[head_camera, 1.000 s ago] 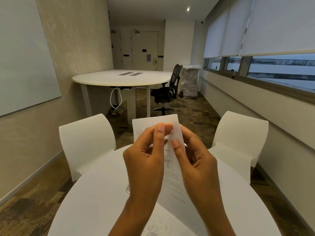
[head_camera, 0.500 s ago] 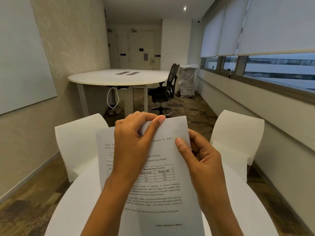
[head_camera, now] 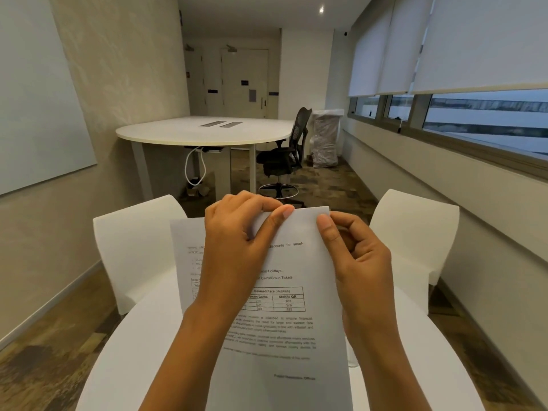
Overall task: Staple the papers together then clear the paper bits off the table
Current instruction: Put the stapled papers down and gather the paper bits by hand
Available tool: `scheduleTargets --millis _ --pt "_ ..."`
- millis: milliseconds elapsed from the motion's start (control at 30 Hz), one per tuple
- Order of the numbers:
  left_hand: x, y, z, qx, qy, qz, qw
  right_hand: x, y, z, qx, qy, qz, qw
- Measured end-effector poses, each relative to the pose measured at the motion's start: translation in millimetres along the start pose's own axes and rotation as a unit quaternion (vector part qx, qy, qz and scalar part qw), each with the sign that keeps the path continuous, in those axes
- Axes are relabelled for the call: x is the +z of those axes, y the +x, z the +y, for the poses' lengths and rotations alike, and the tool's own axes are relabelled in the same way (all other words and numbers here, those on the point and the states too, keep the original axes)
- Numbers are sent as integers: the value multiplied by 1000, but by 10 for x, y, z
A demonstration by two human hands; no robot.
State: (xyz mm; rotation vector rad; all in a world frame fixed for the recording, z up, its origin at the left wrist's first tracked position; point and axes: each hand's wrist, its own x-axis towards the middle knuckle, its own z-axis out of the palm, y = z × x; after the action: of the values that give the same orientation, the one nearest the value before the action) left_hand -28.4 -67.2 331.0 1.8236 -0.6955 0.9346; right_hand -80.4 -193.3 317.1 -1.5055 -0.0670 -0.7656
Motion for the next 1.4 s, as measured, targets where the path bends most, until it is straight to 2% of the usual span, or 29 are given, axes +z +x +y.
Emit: scheduleTargets --millis 200,333,433,533,700,767,867,967,1033,1100,1167,1267,1333,1400 --pt "142 -199 7 -16 58 20 998 69 48 149 -8 -5 67 998" --pt "271 -394 36 -95 -27 -30 995 162 61 236 -33 1 75 997" --pt "344 -442 24 -156 -95 -11 983 243 61 307 -43 3 33 999" --pt "378 -414 -20 -178 -156 9 972 321 58 398 -44 24 -28 998" --pt "440 -349 -228 -239 -243 45 939 394 77 560 -4 70 -114 991" --pt "482 -342 -321 -257 -256 58 930 396 105 639 -1 54 -136 989" --pt "539 -337 -437 -289 -247 92 920 365 153 752 -47 -1 -150 988" --pt "545 -302 -527 -309 -245 111 912 270 217 903 -90 -77 -111 987" --pt "517 -248 -572 -308 -241 121 913 127 297 1045 -89 -105 -36 990" --pt "479 -183 -626 -308 -240 134 911 -82 391 1220 -38 -118 64 990" --pt "438 -126 -691 -318 -243 145 905 -307 453 1426 67 -117 115 984" --pt "380 -54 -782 -344 -257 161 888 -532 403 1762 219 -76 45 972" --pt "356 -7 -839 -353 -260 168 883 -537 332 1903 291 -54 2 955" --pt "345 29 -886 -359 -265 171 878 -488 282 2011 332 -21 18 943"
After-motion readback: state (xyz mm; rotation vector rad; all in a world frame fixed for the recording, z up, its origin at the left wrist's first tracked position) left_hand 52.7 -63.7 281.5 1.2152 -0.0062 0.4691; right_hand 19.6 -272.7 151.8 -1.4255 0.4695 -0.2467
